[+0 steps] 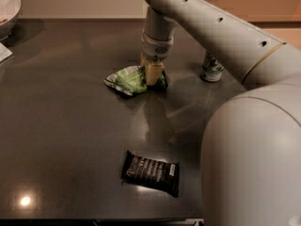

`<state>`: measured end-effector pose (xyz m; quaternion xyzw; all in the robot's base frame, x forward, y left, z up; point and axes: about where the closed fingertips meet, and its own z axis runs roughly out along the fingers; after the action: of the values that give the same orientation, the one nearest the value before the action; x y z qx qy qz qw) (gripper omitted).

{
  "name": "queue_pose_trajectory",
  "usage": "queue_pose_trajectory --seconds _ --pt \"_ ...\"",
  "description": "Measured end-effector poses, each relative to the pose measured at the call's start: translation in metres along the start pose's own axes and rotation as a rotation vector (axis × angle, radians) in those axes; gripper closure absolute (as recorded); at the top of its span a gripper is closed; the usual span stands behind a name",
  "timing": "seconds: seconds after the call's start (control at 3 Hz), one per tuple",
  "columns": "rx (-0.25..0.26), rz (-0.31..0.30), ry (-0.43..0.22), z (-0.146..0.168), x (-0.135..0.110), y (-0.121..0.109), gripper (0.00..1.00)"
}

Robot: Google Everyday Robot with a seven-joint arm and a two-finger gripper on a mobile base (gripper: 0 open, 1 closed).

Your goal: Move green jalapeno chip bag near rxbar chocolate

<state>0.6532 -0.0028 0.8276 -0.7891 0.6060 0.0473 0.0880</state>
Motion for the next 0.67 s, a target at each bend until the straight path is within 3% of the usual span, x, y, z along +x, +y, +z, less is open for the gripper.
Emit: queue_pose_trajectory --seconds 0.33,0.67 --pt "0.010 -0.015 -0.001 -0.023 0.003 0.020 1.00" --pt "0.022 -0.029 -0.001 -0.045 0.005 0.039 1.00"
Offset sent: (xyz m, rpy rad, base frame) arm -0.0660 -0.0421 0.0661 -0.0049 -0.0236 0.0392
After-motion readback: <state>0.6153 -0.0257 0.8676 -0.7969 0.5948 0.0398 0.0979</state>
